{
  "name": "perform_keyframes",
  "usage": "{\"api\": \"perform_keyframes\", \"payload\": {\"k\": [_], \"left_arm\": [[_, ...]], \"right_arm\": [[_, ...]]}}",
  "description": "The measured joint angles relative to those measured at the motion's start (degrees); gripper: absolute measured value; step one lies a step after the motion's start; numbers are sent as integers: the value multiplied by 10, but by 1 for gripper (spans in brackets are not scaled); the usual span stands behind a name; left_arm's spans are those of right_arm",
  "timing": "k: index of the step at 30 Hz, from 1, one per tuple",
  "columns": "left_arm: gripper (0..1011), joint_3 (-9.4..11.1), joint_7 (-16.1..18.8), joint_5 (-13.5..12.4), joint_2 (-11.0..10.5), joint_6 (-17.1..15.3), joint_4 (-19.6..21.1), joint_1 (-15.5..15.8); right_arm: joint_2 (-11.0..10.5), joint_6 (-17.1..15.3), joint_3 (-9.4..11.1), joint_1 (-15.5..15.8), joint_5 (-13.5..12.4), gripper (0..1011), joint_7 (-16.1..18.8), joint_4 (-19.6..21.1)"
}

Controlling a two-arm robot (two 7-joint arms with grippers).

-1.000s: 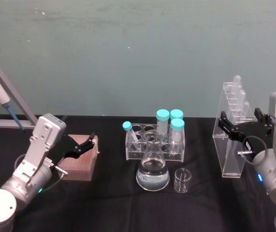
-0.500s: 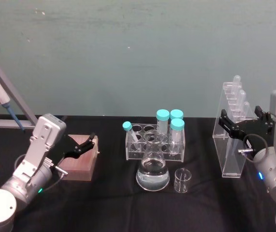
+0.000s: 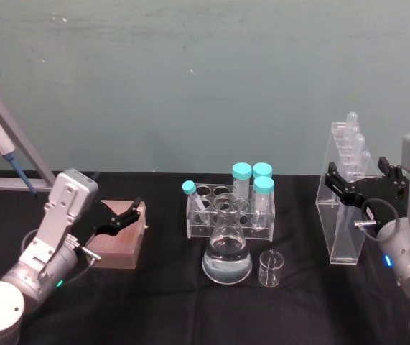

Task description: Place the experimental apparatus aside using one hand.

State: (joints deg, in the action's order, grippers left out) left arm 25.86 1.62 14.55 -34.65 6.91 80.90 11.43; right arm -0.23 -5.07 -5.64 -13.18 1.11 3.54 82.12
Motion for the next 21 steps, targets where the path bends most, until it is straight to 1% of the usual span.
{"api": "perform_keyframes", "payload": {"k": [21], "left_arm": [[1000,0,0,0,0,0,0,0]], "right_arm": [[0,0,0,0,0,1000,0,0]]}}
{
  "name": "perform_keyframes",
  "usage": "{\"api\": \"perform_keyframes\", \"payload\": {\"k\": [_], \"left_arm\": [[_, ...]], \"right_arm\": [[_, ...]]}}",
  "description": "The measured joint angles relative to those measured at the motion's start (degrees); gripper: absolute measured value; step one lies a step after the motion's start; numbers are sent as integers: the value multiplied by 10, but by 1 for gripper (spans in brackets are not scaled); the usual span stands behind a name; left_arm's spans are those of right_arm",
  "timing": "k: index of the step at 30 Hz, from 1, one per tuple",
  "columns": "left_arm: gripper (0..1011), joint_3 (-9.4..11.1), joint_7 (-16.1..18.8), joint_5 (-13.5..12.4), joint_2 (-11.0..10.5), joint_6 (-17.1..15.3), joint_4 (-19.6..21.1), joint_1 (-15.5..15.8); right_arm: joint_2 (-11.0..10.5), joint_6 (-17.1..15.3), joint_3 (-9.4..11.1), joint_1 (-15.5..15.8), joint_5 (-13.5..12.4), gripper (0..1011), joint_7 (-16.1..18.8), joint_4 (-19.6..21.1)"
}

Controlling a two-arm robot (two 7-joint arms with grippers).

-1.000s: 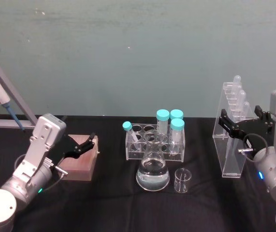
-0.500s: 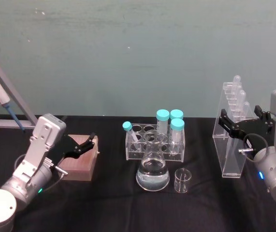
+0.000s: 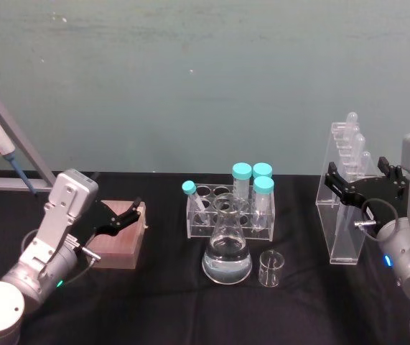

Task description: Place the experimental apparatus aside using one hand.

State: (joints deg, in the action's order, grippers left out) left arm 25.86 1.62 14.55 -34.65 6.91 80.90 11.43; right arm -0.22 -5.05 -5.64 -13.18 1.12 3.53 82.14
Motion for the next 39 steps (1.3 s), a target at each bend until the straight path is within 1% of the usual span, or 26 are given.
{"api": "perform_keyframes", "payload": {"k": [7,12,15,17,19,20,21,24,39], "left_arm": [[1000,0,0,0,0,0,0,0],[1000,0,0,0,0,0,0,0],[1000,0,0,0,0,0,0,0],[1000,0,0,0,0,0,0,0],[1000,0,0,0,0,0,0,0],[1000,0,0,0,0,0,0,0],[1000,0,0,0,0,0,0,0],[1000,0,0,0,0,0,0,0],[1000,0,0,0,0,0,0,0]], "right_arm": [[0,0,0,0,0,997,0,0],[0,0,0,0,0,907,0,0],[0,0,0,0,0,804,0,0],[0,0,0,0,0,768,0,0],[0,0,0,0,0,693,0,0],[0,0,0,0,0,683,-1,0],[0,0,0,0,0,641,-1,0],[0,0,0,0,0,601,-1,0],[0,0,0,0,0,596,-1,0]]}}
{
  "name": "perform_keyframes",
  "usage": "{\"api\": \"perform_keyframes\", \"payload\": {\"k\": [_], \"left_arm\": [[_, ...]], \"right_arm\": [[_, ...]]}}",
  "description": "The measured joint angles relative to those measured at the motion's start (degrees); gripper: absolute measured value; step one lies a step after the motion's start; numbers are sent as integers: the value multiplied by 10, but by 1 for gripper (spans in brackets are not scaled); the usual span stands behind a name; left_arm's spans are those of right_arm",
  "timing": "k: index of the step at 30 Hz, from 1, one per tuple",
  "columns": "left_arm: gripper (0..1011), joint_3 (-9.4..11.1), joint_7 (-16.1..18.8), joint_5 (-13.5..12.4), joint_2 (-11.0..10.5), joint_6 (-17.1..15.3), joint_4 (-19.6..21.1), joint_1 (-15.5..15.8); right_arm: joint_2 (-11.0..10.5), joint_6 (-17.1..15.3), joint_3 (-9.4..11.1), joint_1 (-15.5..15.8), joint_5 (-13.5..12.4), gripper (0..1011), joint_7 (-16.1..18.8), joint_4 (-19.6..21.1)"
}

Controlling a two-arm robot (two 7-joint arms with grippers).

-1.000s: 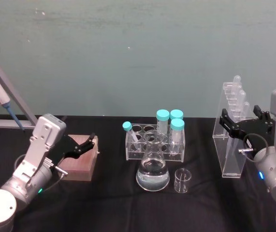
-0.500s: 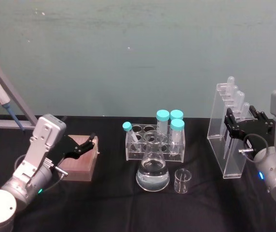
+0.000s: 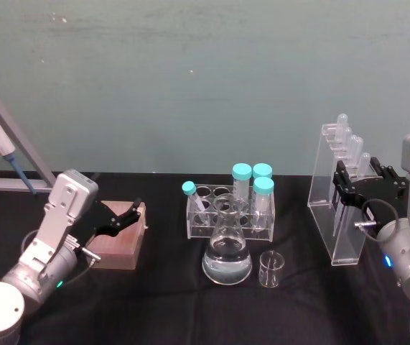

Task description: Place the experimental apparatus aside using one hand.

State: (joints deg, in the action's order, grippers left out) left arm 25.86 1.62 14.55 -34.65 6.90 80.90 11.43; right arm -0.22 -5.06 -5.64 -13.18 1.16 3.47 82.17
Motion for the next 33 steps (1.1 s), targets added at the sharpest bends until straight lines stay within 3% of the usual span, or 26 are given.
{"api": "perform_keyframes", "payload": {"k": [33], "left_arm": [[1000,0,0,0,0,0,0,0]], "right_arm": [[-7,11,-5,-2,-1,596,6,-1]]}}
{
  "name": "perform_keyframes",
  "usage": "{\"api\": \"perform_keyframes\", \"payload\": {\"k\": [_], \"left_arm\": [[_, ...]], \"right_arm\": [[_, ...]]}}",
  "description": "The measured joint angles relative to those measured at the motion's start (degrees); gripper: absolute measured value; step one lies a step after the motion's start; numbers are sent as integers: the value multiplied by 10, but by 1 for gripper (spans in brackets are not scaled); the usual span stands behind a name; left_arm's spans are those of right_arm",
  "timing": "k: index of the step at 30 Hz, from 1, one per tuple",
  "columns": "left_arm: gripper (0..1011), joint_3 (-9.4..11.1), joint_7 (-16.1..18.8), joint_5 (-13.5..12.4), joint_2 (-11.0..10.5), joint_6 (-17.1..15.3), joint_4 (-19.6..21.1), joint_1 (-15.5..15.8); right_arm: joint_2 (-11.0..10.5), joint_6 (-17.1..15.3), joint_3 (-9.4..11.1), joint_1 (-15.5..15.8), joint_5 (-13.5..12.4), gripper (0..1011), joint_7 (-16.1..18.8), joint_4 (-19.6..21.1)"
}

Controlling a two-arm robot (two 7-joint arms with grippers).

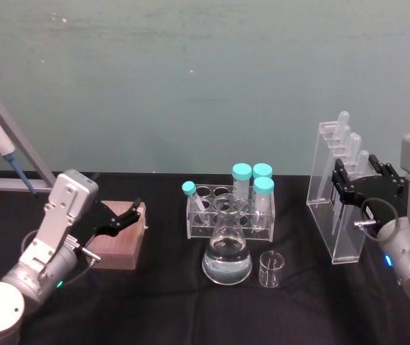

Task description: Place the experimental apparatus aside using one hand.

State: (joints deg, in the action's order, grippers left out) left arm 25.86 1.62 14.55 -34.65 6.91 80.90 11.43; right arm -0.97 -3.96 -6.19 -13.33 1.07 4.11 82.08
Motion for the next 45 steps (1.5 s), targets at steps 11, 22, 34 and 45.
{"api": "perform_keyframes", "payload": {"k": [11,22,34,45], "left_arm": [[1000,0,0,0,0,0,0,0],[1000,0,0,0,0,0,0,0],[1000,0,0,0,0,0,0,0],[1000,0,0,0,0,0,0,0]], "right_arm": [[-2,3,1,0,-1,596,-2,3],[-7,5,8,1,0,596,-5,9],[-12,9,18,-2,1,596,-7,10],[-20,11,34,-6,1,596,-10,9]]}}
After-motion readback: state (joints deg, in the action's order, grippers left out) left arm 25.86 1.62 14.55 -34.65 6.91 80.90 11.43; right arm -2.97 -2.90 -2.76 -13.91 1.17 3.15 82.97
